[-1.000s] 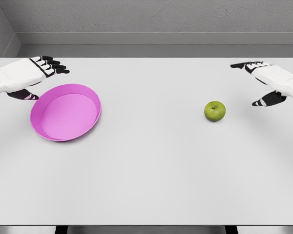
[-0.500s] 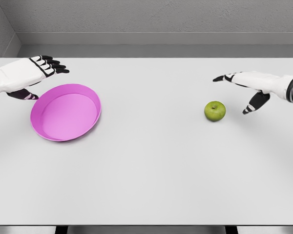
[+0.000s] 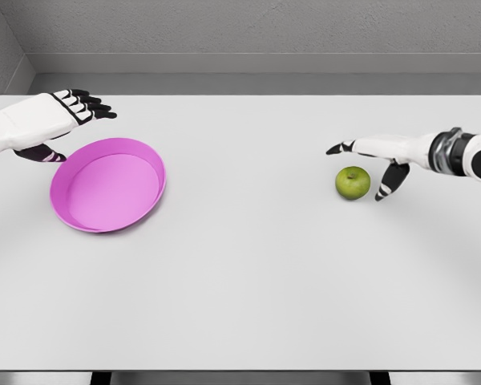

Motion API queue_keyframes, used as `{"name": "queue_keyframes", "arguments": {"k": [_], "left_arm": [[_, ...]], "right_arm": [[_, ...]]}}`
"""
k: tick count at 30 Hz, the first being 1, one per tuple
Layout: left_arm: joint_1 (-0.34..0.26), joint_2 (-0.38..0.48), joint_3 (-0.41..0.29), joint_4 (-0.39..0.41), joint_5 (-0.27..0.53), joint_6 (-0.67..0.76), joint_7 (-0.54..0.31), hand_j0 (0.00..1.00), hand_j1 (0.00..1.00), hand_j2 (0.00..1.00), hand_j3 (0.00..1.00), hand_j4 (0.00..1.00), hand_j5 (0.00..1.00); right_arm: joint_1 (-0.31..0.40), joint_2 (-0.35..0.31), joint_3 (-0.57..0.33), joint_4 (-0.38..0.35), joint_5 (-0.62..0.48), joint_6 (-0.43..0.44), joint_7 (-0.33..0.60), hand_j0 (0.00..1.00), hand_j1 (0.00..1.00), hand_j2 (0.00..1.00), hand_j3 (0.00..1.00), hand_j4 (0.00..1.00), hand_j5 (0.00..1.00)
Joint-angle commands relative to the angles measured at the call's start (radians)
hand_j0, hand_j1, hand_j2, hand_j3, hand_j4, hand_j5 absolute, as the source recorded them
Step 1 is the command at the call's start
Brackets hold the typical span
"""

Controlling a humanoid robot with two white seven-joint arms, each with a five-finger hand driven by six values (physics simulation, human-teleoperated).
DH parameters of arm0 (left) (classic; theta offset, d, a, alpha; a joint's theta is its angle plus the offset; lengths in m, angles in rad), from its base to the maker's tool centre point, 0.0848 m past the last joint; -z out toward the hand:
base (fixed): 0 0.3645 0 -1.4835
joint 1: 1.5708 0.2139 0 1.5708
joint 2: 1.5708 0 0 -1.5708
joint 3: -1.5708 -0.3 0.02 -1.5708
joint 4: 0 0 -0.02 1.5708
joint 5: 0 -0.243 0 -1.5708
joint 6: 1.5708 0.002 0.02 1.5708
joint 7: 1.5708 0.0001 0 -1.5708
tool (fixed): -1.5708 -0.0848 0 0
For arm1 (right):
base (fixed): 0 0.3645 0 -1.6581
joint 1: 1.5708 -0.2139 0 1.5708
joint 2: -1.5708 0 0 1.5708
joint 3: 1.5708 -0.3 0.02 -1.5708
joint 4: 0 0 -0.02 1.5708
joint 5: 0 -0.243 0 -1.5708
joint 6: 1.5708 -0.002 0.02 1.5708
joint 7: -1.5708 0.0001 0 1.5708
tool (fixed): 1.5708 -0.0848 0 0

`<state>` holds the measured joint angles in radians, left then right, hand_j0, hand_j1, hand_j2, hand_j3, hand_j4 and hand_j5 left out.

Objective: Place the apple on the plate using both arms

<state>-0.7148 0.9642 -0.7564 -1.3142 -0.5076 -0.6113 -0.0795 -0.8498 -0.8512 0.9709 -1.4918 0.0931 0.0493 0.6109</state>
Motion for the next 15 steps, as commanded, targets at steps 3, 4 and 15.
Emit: {"name": "queue_keyframes", "arguments": {"k": [3, 4, 15], "left_arm": [[0.0, 0.001, 0.002, 0.001, 0.004, 0.0, 0.0, 1.0, 1.0, 1.0, 1.0, 1.0, 1.0], [0.0, -0.001, 0.009, 0.001, 0.004, 0.0, 0.0, 1.0, 1.0, 1.0, 1.0, 1.0, 1.0], [0.002, -0.007, 0.014, 0.003, 0.004, 0.0, -0.002, 1.0, 1.0, 1.0, 1.0, 1.0, 1.0]], "right_arm": [[0.0, 0.001, 0.009, 0.004, -0.001, 0.0, 0.0, 1.0, 1.0, 1.0, 1.0, 1.0, 1.0], [0.0, 0.001, 0.022, 0.005, -0.001, 0.0, 0.0, 1.0, 1.0, 1.0, 1.0, 1.0, 1.0], [0.002, 0.001, 0.043, 0.004, -0.001, -0.003, 0.0, 0.64, 0.64, 0.64, 0.64, 0.64, 0.64]]}}
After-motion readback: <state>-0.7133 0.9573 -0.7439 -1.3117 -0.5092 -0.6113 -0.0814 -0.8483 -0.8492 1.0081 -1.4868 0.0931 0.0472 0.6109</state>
